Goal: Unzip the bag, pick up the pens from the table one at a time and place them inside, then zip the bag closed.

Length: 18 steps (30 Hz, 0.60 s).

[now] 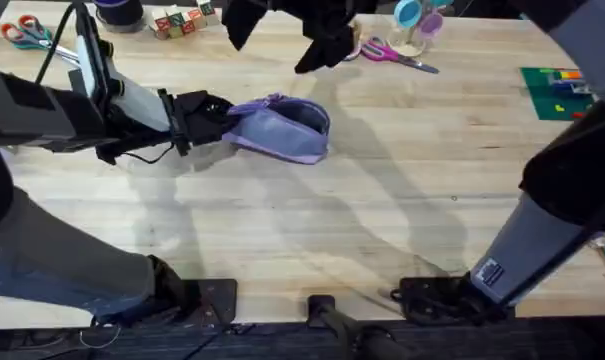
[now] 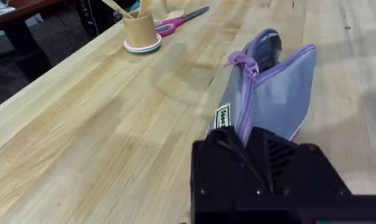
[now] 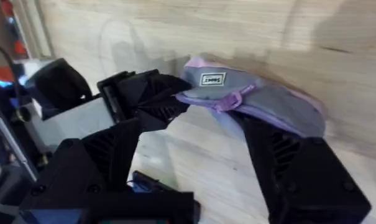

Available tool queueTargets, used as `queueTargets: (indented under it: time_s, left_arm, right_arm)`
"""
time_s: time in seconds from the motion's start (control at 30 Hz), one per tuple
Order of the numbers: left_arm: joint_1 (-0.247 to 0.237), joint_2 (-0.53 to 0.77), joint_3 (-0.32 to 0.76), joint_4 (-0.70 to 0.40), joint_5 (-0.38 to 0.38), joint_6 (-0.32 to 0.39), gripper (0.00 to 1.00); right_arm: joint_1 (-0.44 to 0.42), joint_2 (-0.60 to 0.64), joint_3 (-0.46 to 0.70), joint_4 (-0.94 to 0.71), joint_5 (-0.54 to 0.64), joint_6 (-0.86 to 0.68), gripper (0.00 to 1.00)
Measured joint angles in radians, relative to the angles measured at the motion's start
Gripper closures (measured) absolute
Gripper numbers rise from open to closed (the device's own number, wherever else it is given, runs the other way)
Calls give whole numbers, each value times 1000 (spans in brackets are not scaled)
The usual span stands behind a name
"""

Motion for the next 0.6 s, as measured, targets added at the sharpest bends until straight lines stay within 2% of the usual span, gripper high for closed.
queueTargets:
  time_s: [0.23,0.6]
  left_arm:
    - [0,0,0,0,0,0,958]
    - [0,0,0,0,0,0,958]
  right_arm:
    - [3,0,0,-9,7,106,5]
    - [103,0,0,-35,255,471,6]
